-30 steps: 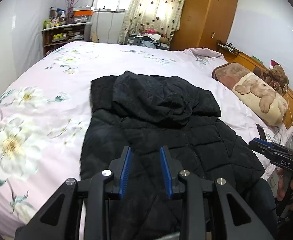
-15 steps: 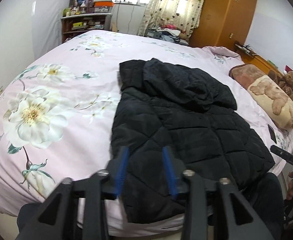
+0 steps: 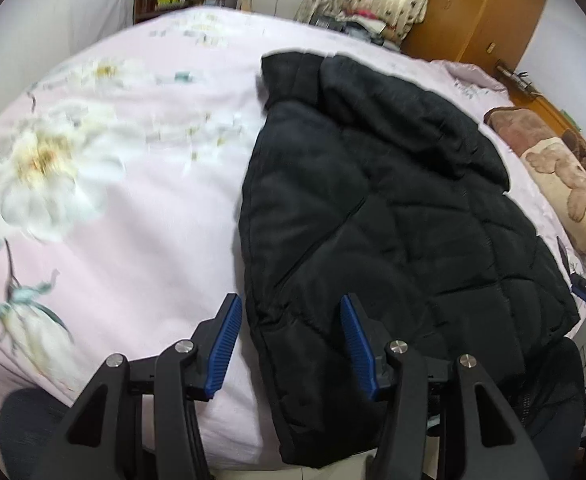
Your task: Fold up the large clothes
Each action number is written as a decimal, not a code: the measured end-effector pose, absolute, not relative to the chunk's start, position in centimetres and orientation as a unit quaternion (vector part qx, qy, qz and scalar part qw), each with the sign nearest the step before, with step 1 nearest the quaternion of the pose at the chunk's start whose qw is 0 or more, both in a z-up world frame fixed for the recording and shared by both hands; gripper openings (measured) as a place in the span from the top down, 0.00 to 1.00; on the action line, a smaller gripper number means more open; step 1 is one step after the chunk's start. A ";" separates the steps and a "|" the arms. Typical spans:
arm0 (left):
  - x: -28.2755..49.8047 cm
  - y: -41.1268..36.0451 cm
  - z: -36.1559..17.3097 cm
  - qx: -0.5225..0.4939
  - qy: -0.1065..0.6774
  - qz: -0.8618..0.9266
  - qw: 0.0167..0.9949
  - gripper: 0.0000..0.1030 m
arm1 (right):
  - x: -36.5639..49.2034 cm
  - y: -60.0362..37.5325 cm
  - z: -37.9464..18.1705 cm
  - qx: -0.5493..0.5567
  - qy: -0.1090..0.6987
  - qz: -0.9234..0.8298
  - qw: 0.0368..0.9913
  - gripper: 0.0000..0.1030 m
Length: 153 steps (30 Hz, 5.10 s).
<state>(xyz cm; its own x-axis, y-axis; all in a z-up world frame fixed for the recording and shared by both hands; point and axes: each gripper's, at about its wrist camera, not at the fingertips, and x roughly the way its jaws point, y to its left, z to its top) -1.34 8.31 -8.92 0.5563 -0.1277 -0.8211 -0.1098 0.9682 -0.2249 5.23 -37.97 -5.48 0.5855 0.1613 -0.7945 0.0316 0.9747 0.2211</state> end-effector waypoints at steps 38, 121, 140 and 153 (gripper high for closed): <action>-6.9 10.5 -0.4 -0.179 0.399 -0.071 0.897 0.85 | 1.6 -41.1 -2.3 0.255 0.471 0.123 0.835 0.87; 33.0 11.9 -6.2 -0.167 0.479 -0.065 0.859 0.37 | 37.1 -38.5 -7.5 0.229 0.507 0.164 0.815 0.31; 35.2 9.8 -10.1 -0.106 0.435 -0.001 0.894 0.66 | 39.3 -34.2 -10.9 0.093 0.497 0.037 0.862 0.84; 35.7 9.9 -10.0 -0.104 0.443 0.022 0.890 0.52 | 39.3 -33.6 -11.3 0.068 0.488 0.016 0.870 0.79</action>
<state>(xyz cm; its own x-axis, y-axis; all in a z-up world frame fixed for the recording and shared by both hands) 35.67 9.93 -10.00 0.6073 -0.0533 -0.7927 -0.1306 0.9775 -0.1658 39.29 -33.57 -11.29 0.5232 0.0938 -0.8470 0.0393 0.9902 0.1340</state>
